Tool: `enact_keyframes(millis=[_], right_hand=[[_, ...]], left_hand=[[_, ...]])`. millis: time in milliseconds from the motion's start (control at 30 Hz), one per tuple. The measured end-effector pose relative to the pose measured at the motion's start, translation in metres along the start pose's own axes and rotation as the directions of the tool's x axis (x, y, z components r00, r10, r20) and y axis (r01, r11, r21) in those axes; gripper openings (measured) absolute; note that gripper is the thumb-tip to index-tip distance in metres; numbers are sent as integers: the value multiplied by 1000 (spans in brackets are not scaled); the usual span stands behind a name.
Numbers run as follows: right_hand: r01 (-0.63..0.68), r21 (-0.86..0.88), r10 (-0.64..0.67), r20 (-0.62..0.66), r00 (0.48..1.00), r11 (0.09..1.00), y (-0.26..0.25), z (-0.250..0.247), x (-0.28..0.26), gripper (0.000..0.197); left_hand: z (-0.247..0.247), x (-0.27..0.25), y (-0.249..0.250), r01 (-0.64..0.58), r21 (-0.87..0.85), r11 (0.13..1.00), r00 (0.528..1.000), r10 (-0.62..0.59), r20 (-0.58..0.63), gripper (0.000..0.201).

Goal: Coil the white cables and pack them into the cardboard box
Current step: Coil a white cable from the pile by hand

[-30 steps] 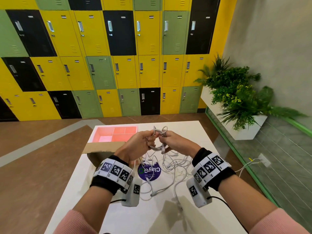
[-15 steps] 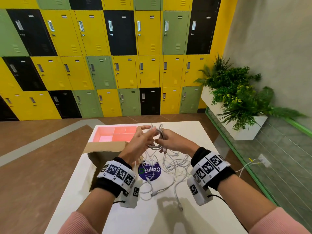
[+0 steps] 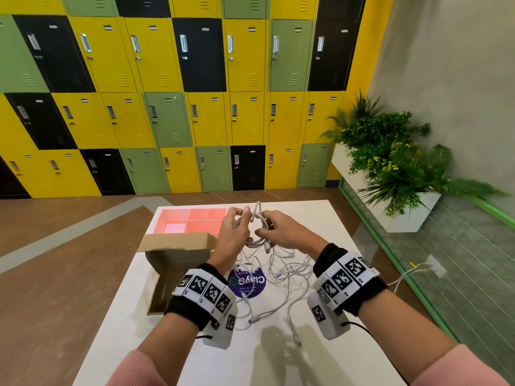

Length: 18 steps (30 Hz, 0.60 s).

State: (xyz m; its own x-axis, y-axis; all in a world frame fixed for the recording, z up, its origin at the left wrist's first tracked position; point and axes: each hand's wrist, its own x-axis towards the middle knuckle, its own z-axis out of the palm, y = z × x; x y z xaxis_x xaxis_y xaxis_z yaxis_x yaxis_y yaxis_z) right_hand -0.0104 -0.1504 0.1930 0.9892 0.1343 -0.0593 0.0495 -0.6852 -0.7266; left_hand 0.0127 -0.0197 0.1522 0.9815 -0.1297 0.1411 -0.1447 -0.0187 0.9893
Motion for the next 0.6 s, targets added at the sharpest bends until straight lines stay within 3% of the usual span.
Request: enact_keyframes(millis=[100, 167, 300, 400, 500, 600], right_hand=[[-82, -122, 62, -155, 986, 989, 4, 3, 1, 48], [-102, -148, 61, -255, 965, 984, 2, 6, -1, 46], [-89, -72, 64, -291, 955, 993, -7, 9, -2, 35], [-105, 17, 106, -237, 966, 994, -13, 6, -2, 33], [-120, 112, 131, -99, 986, 986, -17, -2, -7, 31], [-69, 135, 59, 71, 996, 988, -19, -10, -13, 21]], left_hand=[[0, 0, -1, 21, 19, 1000, 999, -21, -32, 23], [1, 1, -2, 27, 44, 999, 998, -24, -61, 27], [3, 1, -2, 15, 49, 999, 990, -8, -143, 27], [1, 4, -1, 43, 24, 999, 973, -36, -228, 30], [-9, 5, -1, 34, 36, 999, 950, -21, -310, 28], [-18, 4, -2, -4, 70, 998, 927, 30, -375, 22]])
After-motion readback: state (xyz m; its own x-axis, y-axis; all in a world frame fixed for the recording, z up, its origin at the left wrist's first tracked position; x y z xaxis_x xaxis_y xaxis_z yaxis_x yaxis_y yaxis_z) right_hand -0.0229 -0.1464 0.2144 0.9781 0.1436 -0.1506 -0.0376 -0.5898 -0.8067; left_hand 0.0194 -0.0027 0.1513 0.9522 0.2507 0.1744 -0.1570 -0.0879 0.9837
